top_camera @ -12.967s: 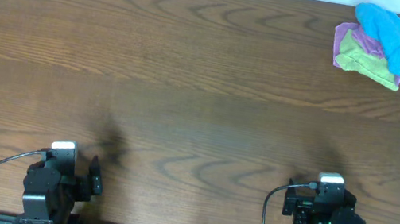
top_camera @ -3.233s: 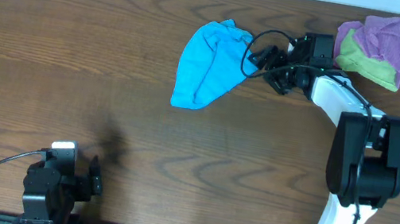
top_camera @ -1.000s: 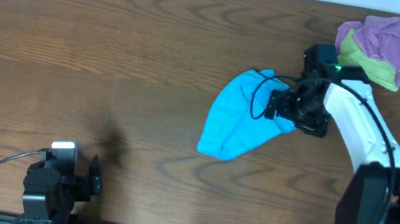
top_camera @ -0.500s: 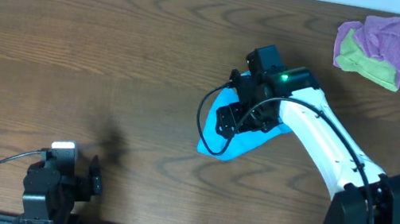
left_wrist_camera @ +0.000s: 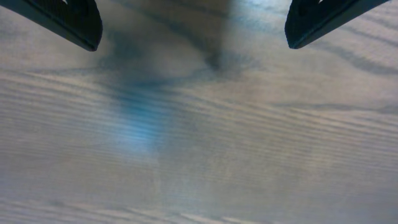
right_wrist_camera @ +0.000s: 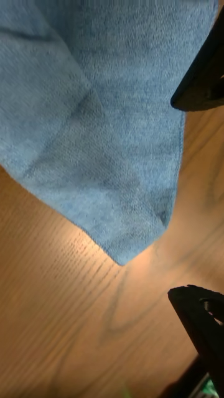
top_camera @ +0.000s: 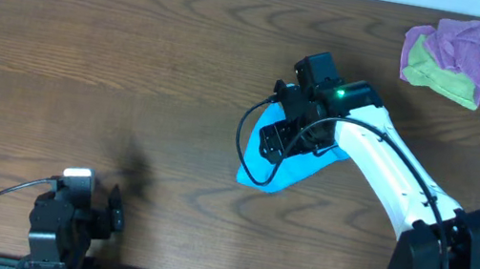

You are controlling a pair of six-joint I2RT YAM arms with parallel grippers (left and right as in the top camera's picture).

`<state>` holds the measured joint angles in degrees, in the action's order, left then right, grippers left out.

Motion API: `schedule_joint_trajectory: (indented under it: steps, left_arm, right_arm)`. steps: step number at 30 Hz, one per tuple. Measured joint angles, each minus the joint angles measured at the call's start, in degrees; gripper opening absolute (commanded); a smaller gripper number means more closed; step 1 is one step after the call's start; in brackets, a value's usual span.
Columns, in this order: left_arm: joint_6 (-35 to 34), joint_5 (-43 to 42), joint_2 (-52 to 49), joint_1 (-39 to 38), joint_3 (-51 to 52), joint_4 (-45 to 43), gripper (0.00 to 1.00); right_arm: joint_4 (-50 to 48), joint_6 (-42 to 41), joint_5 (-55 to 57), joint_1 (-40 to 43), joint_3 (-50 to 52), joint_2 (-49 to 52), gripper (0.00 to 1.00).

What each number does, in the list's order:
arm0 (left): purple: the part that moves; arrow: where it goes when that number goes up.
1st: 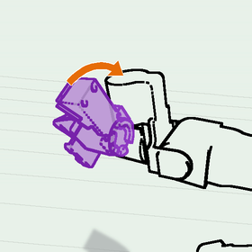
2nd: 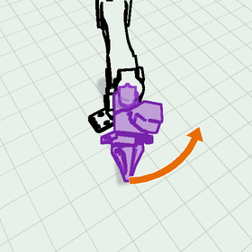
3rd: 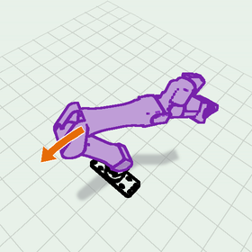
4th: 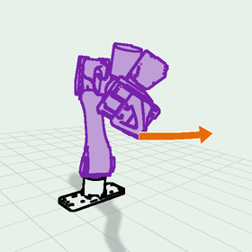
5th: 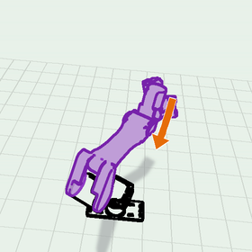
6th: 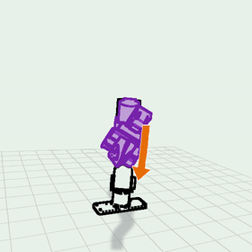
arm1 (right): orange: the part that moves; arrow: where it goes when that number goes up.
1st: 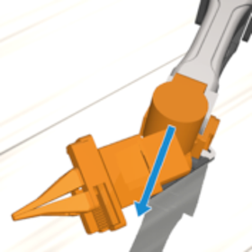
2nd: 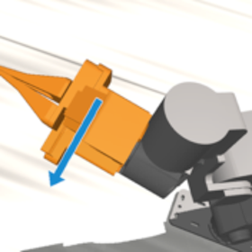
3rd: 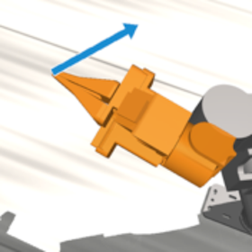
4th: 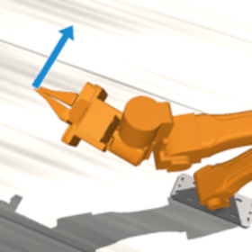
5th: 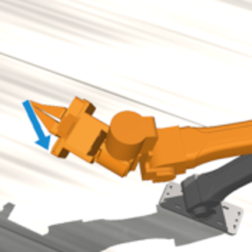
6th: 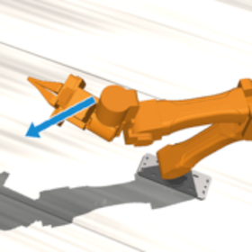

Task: Fold the cloth
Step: 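Raise the left arm toward the center while right lifts the cloth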

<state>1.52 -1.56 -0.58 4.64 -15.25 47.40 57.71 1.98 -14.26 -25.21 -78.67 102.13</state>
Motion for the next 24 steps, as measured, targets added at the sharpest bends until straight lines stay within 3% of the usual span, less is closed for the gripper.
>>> schedule_joint_trajectory:
  steps: [6,10,14,19,24]
  left_arm:
    - [-0.2,-2.3,0.0,0.0,0.7,-1.2,0.95]
    - [-1.9,-4.9,0.0,0.0,0.9,-7.9,0.95]
    - [-8.4,-8.4,-1.6,0.0,0.7,-12.3,0.95]
    - [-14.5,-13.9,-11.3,0.0,-1.4,-11.6,0.96]
    - [-16.3,-16.2,-26.1,0.0,-12.5,-8.2,0.96]
  right_arm:
    - [-3.0,0.2,3.8,0.2,0.0,0.0,0.90]
    - [-7.6,1.0,5.7,1.5,0.0,0.0,0.84]
    - [-12.2,3.2,9.6,2.6,0.0,0.0,0.84]
    - [-15.9,5.9,13.7,3.5,0.0,0.0,0.84]
    - [-17.2,7.0,15.2,5.9,0.0,0.7,0.82]
